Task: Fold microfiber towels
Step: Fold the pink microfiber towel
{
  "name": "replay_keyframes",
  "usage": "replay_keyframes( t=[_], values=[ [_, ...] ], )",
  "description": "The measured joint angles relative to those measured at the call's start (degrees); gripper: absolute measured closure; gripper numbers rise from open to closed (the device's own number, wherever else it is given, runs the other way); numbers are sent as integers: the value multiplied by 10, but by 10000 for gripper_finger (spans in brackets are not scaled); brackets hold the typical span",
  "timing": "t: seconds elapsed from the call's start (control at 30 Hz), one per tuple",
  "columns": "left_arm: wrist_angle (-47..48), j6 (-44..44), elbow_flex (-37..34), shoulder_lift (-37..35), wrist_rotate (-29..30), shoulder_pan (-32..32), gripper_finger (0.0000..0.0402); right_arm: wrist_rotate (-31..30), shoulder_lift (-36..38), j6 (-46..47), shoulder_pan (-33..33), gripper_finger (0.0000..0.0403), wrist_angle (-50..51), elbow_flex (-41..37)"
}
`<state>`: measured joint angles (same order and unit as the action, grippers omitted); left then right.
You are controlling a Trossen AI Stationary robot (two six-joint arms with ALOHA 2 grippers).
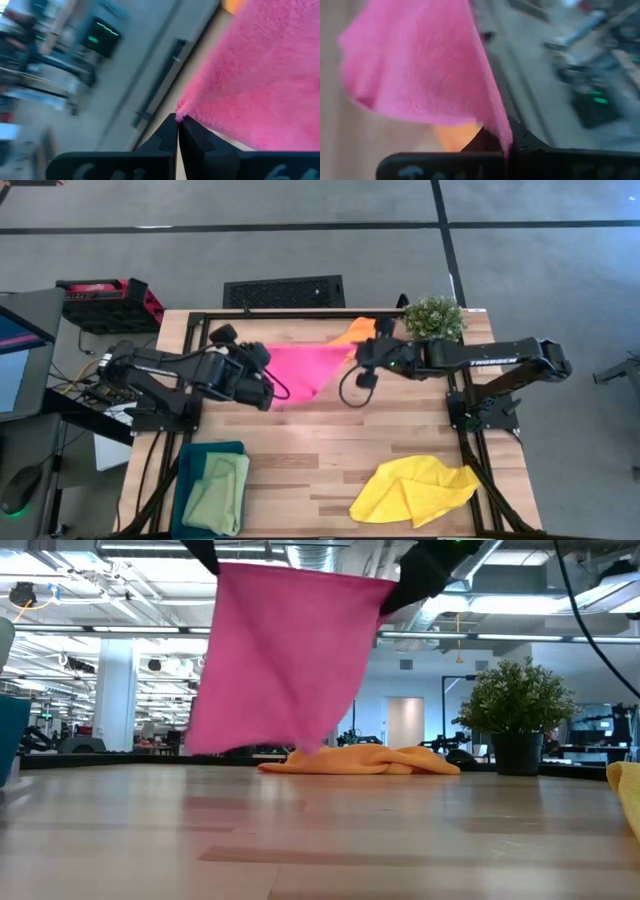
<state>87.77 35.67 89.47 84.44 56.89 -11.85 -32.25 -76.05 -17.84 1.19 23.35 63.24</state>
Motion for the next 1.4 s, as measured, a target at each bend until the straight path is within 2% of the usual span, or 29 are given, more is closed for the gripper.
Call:
replay_keyframes(
  t=[0.1, 0.2, 0.3, 0.4, 0.53, 0.63, 0.8, 0.9, 1.1, 1.27, 1.4],
  values=[
    [-1, -1, 0, 0, 79, 24, 401, -47, 15, -6, 21, 397, -8, 0],
    [-12, -8, 0, 0, 147, 46, 401, -54, 23, -6, 49, 398, -23, 0],
    [-39, -36, 0, 0, 159, 57, 401, -54, 23, -6, 67, 397, -24, 0],
    [-57, -65, 0, 0, 119, 57, 401, -52, 19, 14, 65, 396, 6, 1],
    [-59, -76, 0, 0, -13, 44, 401, -48, 17, 74, 35, 397, 88, 0],
    [-59, -76, -1, 0, -113, 27, 401, -25, 18, 125, 2, 397, 126, -13],
    [-71, -44, -43, 0, -203, -12, 401, 33, 17, 214, -57, 397, 151, -58],
    [-84, -18, -86, 0, -244, -37, 401, 50, 7, 257, -93, 396, 163, -86],
    [-179, 49, -160, 0, -311, -95, 401, 54, 6, 346, -176, 396, 150, -131],
    [-275, 91, -206, 0, -312, -134, 401, 54, 6, 407, -237, 396, 126, -161],
    [-404, 48, -243, 0, -301, -149, 401, 53, 6, 433, -269, 395, 99, -177]
  ],
)
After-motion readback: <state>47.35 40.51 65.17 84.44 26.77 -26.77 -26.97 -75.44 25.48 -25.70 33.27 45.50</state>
